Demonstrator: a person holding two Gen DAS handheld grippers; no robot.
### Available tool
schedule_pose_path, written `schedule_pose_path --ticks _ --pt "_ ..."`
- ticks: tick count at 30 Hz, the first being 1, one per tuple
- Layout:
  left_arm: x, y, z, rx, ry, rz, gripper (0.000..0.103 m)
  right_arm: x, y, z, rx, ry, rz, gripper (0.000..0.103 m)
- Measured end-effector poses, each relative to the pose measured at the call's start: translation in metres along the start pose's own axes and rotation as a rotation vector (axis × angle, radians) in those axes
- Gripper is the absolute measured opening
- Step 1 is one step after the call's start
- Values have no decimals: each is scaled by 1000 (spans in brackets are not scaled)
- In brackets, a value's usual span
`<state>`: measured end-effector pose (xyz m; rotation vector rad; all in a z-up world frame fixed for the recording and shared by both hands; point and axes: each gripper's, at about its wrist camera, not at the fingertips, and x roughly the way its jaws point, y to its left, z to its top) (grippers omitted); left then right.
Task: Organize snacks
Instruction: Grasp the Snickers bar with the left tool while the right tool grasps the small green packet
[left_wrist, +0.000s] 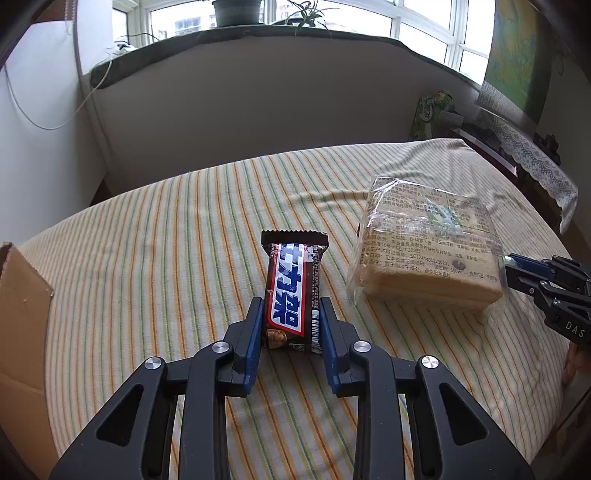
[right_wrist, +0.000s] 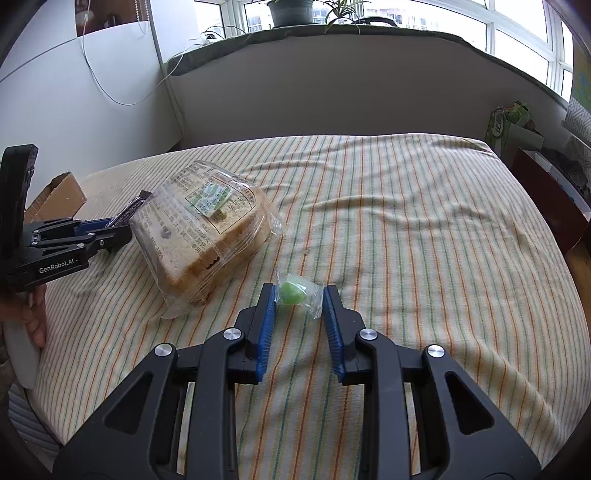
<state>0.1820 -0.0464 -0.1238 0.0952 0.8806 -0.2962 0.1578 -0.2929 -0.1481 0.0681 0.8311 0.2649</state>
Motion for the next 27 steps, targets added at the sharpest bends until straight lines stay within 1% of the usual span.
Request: schedule_pose_path --ticks 6,10,14,17,20,24,27 --pt "-5 8 -3 -26 -21 -1 27 -2 -3 -1 13 -17 1 27" --pt "-19 13 -5 -66 -73 4 27 -10 -4 -2 23 -53 -14 27" --pt "-48 9 -11 -97 -141 -25 27 -22 -6 -2 45 -88 -12 27" --pt "-74 2 -15 -96 -181 -39 27 -42 2 -2 55 -120 -4 27" --pt "-103 -1 -19 -94 -226 -50 27 -72 16 1 44 -178 -7 27" --pt "-138 -2 -24 -92 -286 -58 27 -110 38 11 1 -245 -22 27" --pt "-158 -2 -27 -94 -326 -66 27 -130 53 16 -25 -275 -28 27"
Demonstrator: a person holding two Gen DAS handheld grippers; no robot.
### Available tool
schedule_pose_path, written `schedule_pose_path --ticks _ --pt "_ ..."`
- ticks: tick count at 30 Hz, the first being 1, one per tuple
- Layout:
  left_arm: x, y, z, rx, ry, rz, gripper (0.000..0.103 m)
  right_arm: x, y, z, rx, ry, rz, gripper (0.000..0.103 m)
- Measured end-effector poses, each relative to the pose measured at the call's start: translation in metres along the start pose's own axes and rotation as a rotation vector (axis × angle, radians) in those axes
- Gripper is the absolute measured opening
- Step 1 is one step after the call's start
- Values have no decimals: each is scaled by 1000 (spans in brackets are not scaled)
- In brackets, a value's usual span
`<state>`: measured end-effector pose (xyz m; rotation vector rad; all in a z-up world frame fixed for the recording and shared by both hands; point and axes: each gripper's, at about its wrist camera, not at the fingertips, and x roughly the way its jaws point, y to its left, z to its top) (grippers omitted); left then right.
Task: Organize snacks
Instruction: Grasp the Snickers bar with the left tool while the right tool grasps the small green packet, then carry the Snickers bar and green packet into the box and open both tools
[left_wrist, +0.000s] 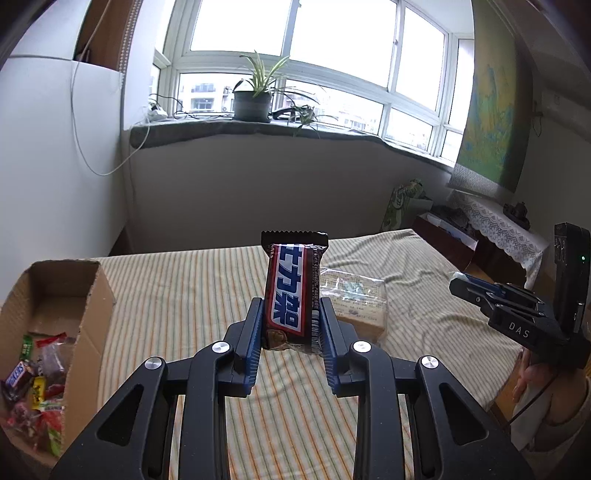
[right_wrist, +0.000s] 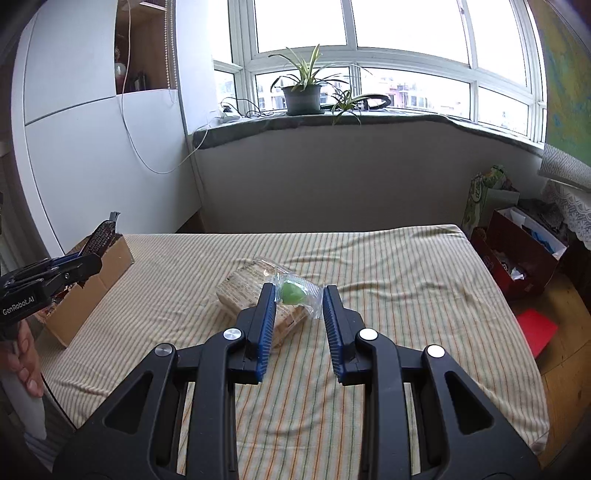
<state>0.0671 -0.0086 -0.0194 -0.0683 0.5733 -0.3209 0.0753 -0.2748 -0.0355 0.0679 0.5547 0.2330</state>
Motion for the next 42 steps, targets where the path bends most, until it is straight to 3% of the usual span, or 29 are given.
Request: schedule_pose_path --ticks 6,14,25,31,42 --pt "-33 13 -4 -29 -56 6 27 -17 34 9 -55 -19 16 27" --pt "-64 54 -21 -109 -95 62 27 -8 101 10 -146 6 91 27" --pt "-104 146 -60 -247 -112 239 27 35 253 -1 -338 82 328 27" --pt "-118 178 -82 -297 -98 338 27 44 329 -19 -434 113 467 27" --pt "-113 195 -82 -317 -89 353 27 64 363 -7 -473 111 504 27"
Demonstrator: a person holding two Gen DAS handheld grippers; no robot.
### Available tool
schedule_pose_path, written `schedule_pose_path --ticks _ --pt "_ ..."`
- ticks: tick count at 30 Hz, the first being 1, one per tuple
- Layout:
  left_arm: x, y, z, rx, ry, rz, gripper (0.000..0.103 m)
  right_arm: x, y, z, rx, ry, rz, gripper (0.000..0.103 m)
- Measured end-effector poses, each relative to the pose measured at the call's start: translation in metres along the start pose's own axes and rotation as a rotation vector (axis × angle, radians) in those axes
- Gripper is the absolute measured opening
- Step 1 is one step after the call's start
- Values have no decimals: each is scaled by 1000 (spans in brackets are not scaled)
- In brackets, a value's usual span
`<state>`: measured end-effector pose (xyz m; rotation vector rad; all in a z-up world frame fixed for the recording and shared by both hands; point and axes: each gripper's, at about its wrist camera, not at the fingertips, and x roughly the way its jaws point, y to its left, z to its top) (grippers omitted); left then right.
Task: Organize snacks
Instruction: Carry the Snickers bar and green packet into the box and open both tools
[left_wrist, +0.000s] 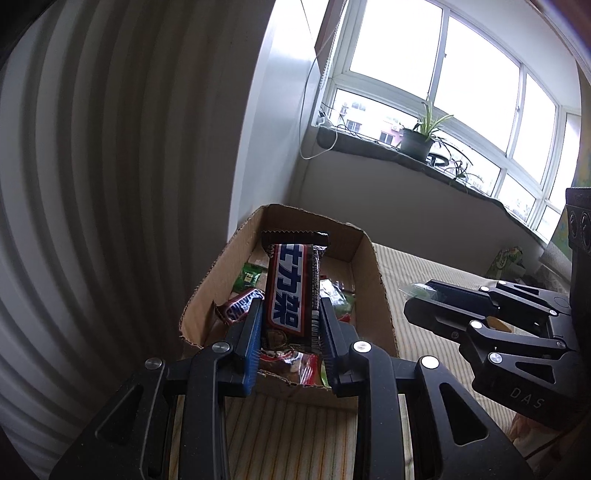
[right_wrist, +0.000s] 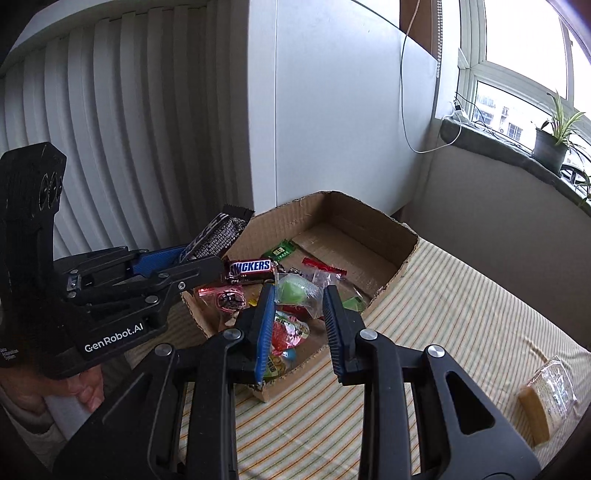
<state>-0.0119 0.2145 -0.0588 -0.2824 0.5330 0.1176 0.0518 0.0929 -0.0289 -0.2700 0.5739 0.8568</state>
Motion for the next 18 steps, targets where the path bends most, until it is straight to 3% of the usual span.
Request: schedule_pose_path --ticks 5,7,8,9,12,18 --pt "12 9 2 -6 21 -4 27 26 -7 6 6 22 19 28" --pt "18 11 0 -8 37 -6 27 42 -10 5 10 61 37 46" --pt "20 12 -2 -9 47 1 31 46 -11 3 15 63 41 46" --pt "23 14 -4 -10 54 13 45 48 -13 1 24 63 47 46" --pt "24 20 -6 -36 50 66 66 51 -20 -3 34 66 44 46" --pt "22 22 -3 -38 49 84 66 43 -30 -7 51 51 22 46"
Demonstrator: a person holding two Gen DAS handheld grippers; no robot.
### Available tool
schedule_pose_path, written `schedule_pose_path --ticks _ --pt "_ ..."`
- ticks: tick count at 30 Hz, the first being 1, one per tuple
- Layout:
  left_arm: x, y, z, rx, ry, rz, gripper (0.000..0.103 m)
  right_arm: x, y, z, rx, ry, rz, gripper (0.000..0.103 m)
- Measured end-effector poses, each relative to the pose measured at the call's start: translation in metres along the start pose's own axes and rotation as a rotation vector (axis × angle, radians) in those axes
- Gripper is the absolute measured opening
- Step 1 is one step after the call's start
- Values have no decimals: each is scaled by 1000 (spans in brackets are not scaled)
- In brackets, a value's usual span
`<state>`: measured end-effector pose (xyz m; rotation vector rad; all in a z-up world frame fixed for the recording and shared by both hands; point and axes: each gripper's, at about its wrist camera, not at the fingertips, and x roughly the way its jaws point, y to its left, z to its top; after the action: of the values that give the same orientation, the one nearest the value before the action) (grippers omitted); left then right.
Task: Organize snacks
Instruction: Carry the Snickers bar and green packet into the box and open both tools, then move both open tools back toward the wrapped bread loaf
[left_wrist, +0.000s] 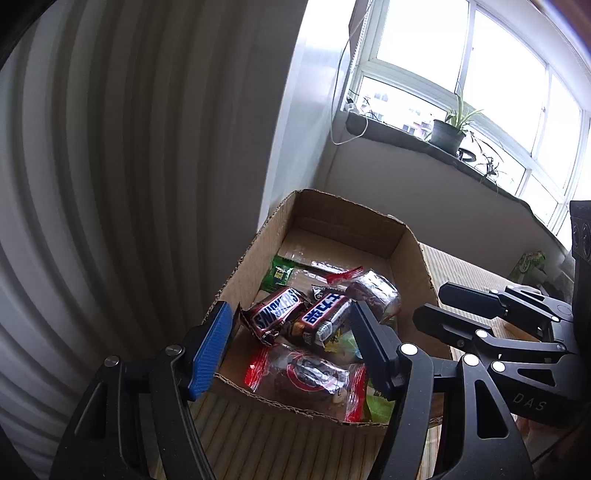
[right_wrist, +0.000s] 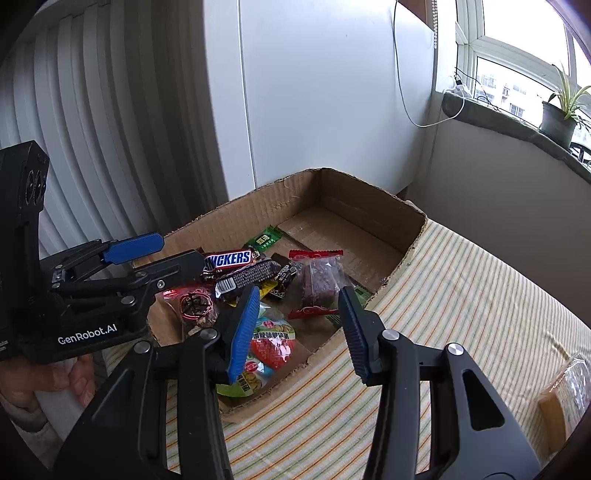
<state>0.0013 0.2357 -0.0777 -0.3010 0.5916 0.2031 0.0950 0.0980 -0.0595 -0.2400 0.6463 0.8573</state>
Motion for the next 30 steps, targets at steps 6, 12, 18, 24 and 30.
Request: schedule_pose_path --ticks 6,12,18,24,30 --pt "-14 -9 4 27 -20 27 67 -17 0 0 1 -33 -19 51" --pt "-30 -18 9 62 -48 46 70 -31 -2 -3 8 -54 -21 63" --pt "-43 -28 13 94 -76 67 75 -44 -12 -11 48 -82 -31 71" --pt "-41 -55 16 149 -73 69 75 -66 -39 -27 105 -106 -51 74" --pt "-39 -102 13 231 -69 38 78 -100 -89 -54 203 -135 -102 80"
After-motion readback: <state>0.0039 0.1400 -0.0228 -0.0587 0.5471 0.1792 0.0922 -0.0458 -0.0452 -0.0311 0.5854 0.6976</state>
